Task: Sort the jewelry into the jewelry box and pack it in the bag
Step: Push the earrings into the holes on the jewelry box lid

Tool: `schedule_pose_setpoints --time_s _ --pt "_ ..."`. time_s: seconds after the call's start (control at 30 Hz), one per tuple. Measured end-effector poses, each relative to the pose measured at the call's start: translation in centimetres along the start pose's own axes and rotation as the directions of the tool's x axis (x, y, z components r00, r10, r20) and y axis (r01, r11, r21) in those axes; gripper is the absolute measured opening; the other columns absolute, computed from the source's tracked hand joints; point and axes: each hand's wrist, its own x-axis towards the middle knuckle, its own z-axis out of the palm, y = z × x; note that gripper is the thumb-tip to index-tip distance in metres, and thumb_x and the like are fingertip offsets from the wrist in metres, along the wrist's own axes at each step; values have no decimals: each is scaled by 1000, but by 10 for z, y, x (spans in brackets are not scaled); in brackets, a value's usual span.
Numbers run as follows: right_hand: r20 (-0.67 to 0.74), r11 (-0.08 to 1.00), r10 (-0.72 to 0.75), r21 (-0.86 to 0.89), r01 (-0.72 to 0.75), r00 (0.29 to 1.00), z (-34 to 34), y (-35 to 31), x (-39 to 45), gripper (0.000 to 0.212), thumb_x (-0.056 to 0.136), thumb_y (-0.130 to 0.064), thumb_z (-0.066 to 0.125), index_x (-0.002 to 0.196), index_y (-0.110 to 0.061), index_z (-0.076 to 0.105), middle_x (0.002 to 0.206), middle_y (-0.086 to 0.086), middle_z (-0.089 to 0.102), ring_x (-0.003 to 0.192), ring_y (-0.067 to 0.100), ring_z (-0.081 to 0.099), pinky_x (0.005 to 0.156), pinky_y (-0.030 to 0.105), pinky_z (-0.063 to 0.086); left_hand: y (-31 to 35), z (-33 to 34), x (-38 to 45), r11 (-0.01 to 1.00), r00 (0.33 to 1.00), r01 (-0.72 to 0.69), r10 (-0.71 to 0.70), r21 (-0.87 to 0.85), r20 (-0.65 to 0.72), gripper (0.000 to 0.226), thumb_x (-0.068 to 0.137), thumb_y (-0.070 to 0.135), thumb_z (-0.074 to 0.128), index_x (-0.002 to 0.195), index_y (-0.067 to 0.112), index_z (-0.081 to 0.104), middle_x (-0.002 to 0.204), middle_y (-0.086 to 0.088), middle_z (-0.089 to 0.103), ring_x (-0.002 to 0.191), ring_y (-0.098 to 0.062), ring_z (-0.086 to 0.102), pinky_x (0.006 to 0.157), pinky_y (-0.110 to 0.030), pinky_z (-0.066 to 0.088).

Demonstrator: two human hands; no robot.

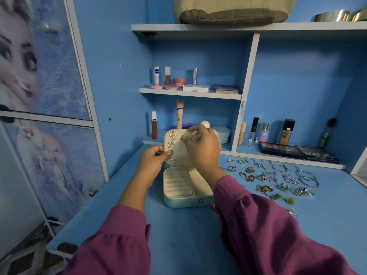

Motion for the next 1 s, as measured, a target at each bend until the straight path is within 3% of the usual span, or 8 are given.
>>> schedule_pose_setpoints --time_s 0.1,0.23,0.37,0.43,0.57,0.77,0.87,1.0 --pt "37 986 -91 -139 95 995 -6 2 3 35 85 -39 65 120 -36 62 104 -2 52 104 21 47 89 35 35 4 -1 -1 1000 1000 -6 7 23 -22 12 84 2 67 80 13 69 80 -7 68 76 -19 62 79 -33 51" --pt "70 935 -202 -282 214 977 -17 1 7 34 84 -45 64 117 -36 64 106 -2 47 107 21 42 88 31 28 8 0 -3 998 997 -14 18 62 -77 7 84 8 68 88 11 71 73 -5 64 63 -14 55 66 -29 48" --pt "84 880 -305 -357 315 949 -26 -1 5 31 82 -45 66 110 -33 67 109 -1 48 107 23 40 80 29 20 27 1 -13 971 997 58 -66 -233 -28 15 94 28 56 106 22 61 58 -5 61 37 -9 36 38 -18 26" --pt "71 850 -373 -375 371 925 -30 0 2 28 78 -45 69 103 -32 69 107 -1 51 104 24 42 77 29 18 35 0 -19 923 989 136 -106 -359 103 22 97 40 46 113 28 55 73 -13 70 33 -9 32 35 -16 22" --pt "31 794 -493 -394 464 870 -33 6 -5 21 71 -43 75 88 -31 70 95 -5 58 94 26 49 74 32 23 37 -6 -24 884 951 252 -151 -393 271 40 97 49 36 123 23 54 102 -19 71 31 -5 32 31 -14 25" --pt "12 692 -668 -359 626 744 -42 18 -21 15 73 -39 69 81 -27 67 81 -11 62 86 14 40 67 29 17 40 -11 -29 802 891 423 -281 -423 357 17 92 31 52 91 14 52 102 -25 69 30 -1 30 30 -9 22" --pt "16 631 -736 -342 696 676 -42 24 -26 13 75 -35 71 81 -25 67 80 -12 63 86 15 42 68 29 19 40 -14 -30 785 863 468 -307 -406 400 17 83 22 57 92 7 57 94 -24 71 29 -2 30 30 -7 23" --pt "-7 572 -793 -352 741 609 -43 26 -28 11 79 -35 70 80 -24 68 80 -12 63 82 15 43 68 30 22 39 -17 -28 751 838 519 -352 -409 417 20 95 11 45 96 1 62 87 -23 71 27 -2 31 29 -6 23"
